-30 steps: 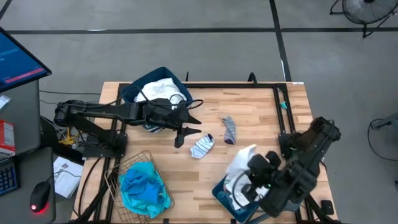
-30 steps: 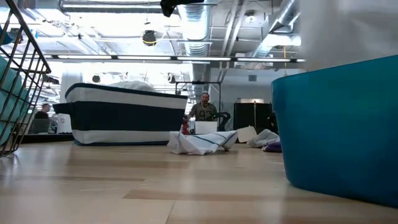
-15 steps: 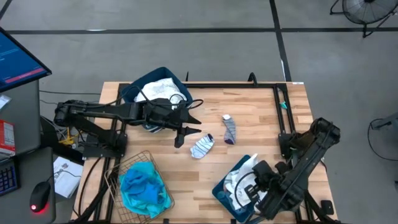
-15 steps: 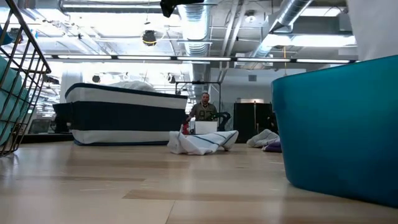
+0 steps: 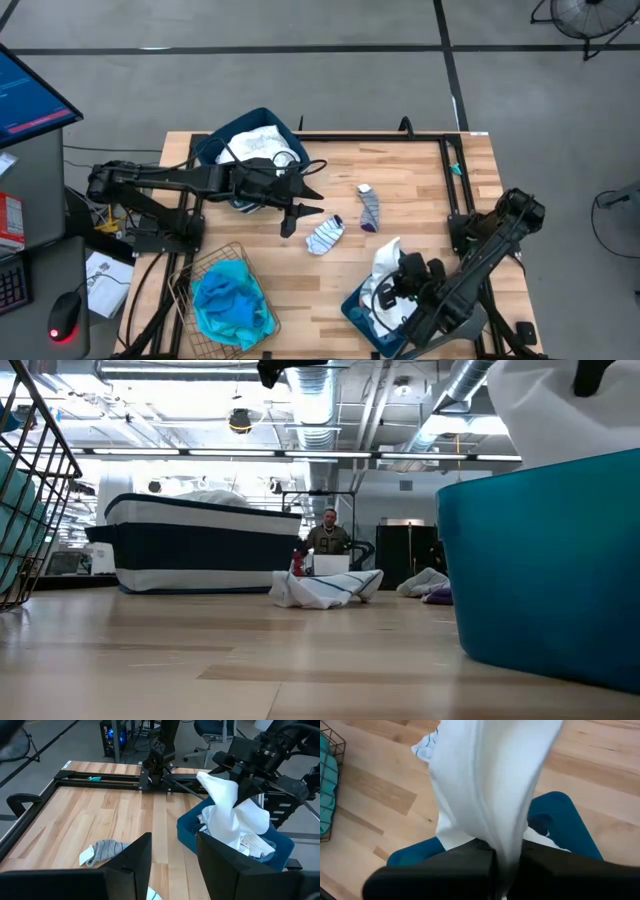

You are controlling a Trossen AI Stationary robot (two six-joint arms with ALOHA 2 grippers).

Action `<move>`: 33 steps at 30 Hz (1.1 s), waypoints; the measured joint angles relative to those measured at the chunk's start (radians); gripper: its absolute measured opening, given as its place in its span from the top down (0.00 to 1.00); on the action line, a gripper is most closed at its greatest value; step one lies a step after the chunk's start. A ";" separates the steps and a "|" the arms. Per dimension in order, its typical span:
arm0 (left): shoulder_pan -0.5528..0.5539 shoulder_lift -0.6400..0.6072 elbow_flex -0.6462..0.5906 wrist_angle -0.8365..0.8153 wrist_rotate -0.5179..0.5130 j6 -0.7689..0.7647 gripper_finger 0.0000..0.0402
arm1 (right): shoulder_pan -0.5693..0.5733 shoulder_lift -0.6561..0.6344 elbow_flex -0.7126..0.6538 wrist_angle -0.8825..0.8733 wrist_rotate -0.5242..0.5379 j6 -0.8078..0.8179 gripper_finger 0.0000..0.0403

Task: Pick & Place Cloths
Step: Put the white short into the wire basket

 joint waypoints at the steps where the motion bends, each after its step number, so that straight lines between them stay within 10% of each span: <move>1: 0.000 0.000 0.000 0.000 0.000 0.000 0.66 | -0.001 0.001 0.000 0.001 0.000 0.000 1.00; 22: 0.000 0.000 0.000 0.001 0.002 0.000 0.66 | 0.025 0.001 -0.379 0.509 -0.350 -0.039 0.98; 33: 0.000 0.000 0.000 0.001 -0.001 0.001 0.66 | -0.053 -0.002 -0.353 0.499 -0.460 -0.206 0.77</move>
